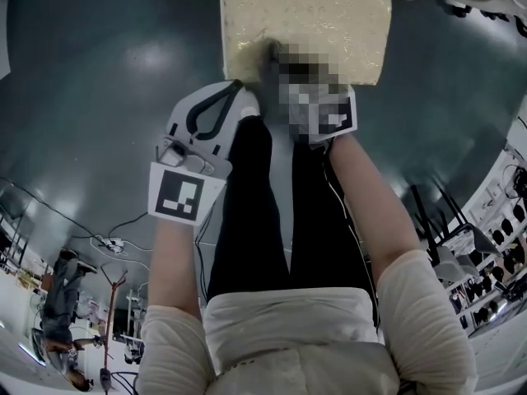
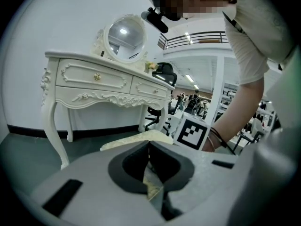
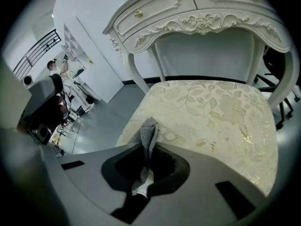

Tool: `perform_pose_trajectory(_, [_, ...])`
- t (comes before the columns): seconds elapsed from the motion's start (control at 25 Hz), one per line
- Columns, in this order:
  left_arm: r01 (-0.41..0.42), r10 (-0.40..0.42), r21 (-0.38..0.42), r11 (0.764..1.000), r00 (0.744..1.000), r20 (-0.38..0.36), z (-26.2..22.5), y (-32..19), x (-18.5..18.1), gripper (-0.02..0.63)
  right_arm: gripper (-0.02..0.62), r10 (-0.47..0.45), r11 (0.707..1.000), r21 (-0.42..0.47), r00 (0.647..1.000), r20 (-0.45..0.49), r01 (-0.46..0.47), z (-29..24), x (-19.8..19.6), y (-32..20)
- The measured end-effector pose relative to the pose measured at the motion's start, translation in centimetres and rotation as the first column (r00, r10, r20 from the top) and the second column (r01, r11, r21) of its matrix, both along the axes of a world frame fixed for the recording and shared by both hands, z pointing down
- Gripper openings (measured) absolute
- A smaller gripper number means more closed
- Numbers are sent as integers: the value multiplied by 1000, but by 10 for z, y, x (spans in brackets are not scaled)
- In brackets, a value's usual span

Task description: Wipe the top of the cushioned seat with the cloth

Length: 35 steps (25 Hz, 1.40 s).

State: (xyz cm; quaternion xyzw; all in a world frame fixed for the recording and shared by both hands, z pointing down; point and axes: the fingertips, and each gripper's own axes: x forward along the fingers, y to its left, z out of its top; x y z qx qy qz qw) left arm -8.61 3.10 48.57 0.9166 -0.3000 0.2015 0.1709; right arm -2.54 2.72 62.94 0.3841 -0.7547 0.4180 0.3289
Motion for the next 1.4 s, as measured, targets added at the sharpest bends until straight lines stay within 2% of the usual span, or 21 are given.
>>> perform_pose_trajectory(0.4, [-4, 4, -12, 1000, 1000, -9, -1, 0, 51, 2, 27, 9, 1000, 10, 999, -43, -9, 3, 63, 7])
perform_pose_trajectory(0.76, [-48, 47, -14, 999, 999, -10, 1, 17, 106, 2, 27, 36, 999, 13, 999, -36, -36, 0, 114, 18])
perform_pose_trajectory(1.4, [-62, 62, -8, 998, 998, -30, 2, 27, 189, 2, 28, 91, 996, 7, 995, -42, -91, 2, 209, 36])
